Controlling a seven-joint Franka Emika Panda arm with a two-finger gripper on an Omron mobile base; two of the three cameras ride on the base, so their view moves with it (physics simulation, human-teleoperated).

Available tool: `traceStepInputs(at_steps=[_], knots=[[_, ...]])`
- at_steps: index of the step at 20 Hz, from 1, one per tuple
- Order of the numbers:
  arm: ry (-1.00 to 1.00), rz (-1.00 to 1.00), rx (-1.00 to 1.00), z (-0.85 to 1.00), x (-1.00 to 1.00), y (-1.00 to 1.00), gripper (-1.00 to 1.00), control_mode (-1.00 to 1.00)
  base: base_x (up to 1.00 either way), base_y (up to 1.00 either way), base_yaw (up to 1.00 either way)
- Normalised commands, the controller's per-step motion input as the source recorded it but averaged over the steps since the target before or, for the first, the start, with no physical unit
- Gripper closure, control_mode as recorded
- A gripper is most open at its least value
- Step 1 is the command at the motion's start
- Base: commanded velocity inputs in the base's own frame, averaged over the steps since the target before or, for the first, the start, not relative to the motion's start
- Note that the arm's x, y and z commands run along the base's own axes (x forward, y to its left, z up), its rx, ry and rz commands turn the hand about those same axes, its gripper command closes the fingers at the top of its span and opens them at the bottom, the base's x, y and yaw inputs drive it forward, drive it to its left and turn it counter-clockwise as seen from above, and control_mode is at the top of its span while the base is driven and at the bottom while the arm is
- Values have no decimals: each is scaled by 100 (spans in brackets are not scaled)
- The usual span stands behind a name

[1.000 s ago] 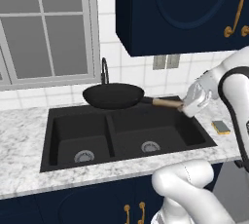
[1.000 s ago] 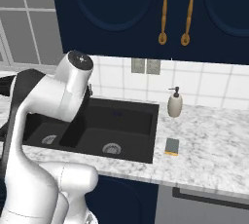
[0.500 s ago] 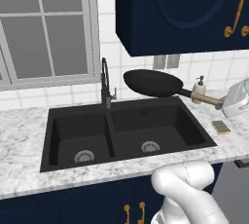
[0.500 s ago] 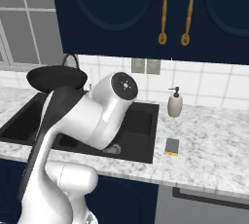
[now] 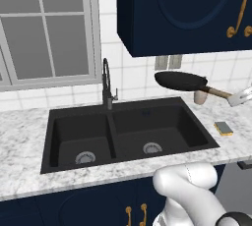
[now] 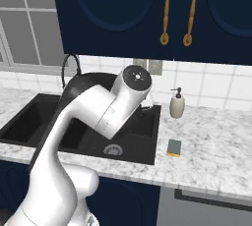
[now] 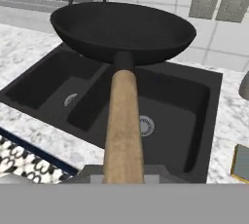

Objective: Pick the pan and sponge and place them into the sink. Then turn on the water.

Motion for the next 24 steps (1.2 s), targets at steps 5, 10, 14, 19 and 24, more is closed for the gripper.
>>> traceStepInputs(at_steps=[5, 10, 14, 19, 24], knots=[[21, -13, -15, 0, 68, 0, 100, -100, 0, 0, 0], [24, 7, -3, -14, 47, 0, 100, -100, 0, 0, 0], [24, 19, 0, -27, 28, 7, 100, -100, 0, 0, 0], [3, 24, 1, -37, 17, 2, 100, -100, 0, 0, 0], [-12, 20, 5, -36, 16, 1, 100, -100, 0, 0, 0]])
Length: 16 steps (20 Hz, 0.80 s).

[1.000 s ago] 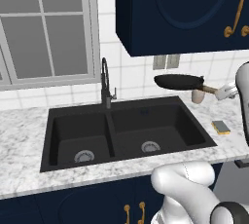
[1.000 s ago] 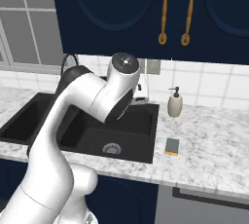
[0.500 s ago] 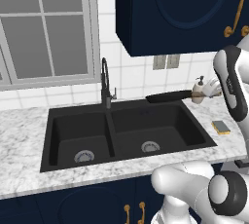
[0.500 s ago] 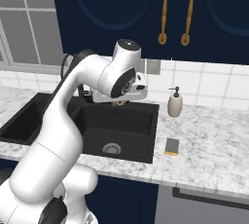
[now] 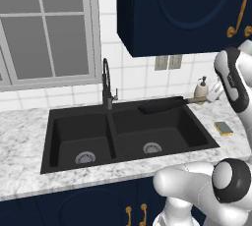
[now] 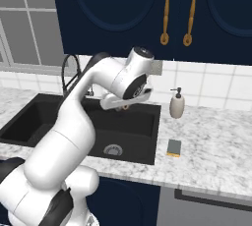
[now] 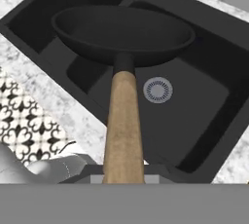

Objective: Pick the pan and sponge and place them into the sink. Then turn on the water.

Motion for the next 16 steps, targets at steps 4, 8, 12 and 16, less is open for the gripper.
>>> traceStepInputs(at_steps=[4, 8, 12, 16], knots=[[0, 11, 1, -33, 30, 2, 100, -100, 0, 0, 0], [0, 15, 0, -11, 32, 0, 100, -100, 0, 0, 0], [0, 14, 0, -36, 24, 0, 100, -100, 0, 0, 0], [0, 13, 0, -52, 9, 0, 100, -100, 0, 0, 0]])
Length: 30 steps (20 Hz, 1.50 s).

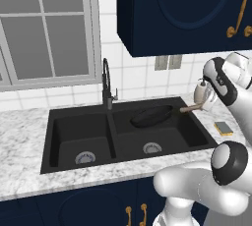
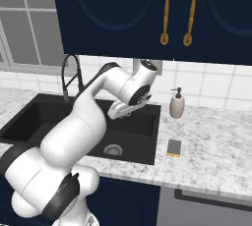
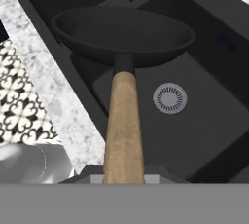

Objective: Pick the pan and sponge and place them into the sink. Then turn on the water.

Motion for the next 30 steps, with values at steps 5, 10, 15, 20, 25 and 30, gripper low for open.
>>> traceStepInputs(at_steps=[5, 10, 15, 20, 25, 30], knots=[[0, 9, 0, -55, 0, 0, 100, -100, 0, 0, 0], [0, 7, 0, -28, 0, 0, 100, -100, 0, 0, 0], [0, 7, 0, -19, 18, 0, 100, -100, 0, 0, 0], [0, 5, 0, -13, 24, 0, 100, -100, 0, 0, 0], [0, 2, 0, -1, 26, 8, 100, -100, 0, 0, 0], [0, 0, 0, 0, 17, 21, 100, -100, 0, 0, 0]])
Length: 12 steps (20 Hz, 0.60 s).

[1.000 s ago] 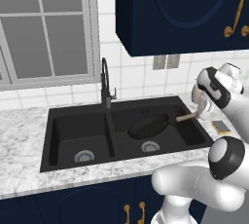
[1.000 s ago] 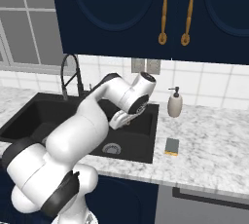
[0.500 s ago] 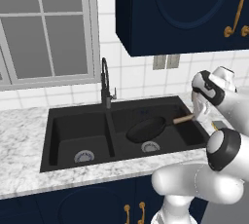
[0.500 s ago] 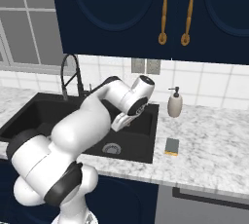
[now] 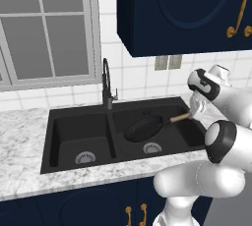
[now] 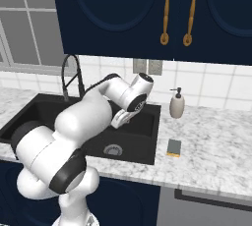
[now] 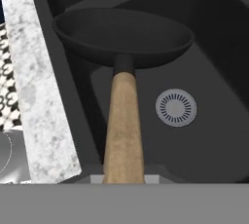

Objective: Pick the pan and sponge and place them into the sink. Then turn on the water.

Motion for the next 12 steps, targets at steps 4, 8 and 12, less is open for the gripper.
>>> traceStepInputs(at_steps=[4, 8, 12], knots=[[0, 0, 0, 0, 13, 20, 100, -100, 0, 0, 0], [0, 0, 0, -6, 20, 13, 100, -100, 0, 0, 0], [1, 0, -2, -25, 9, 1, 100, -100, 0, 0, 0]])
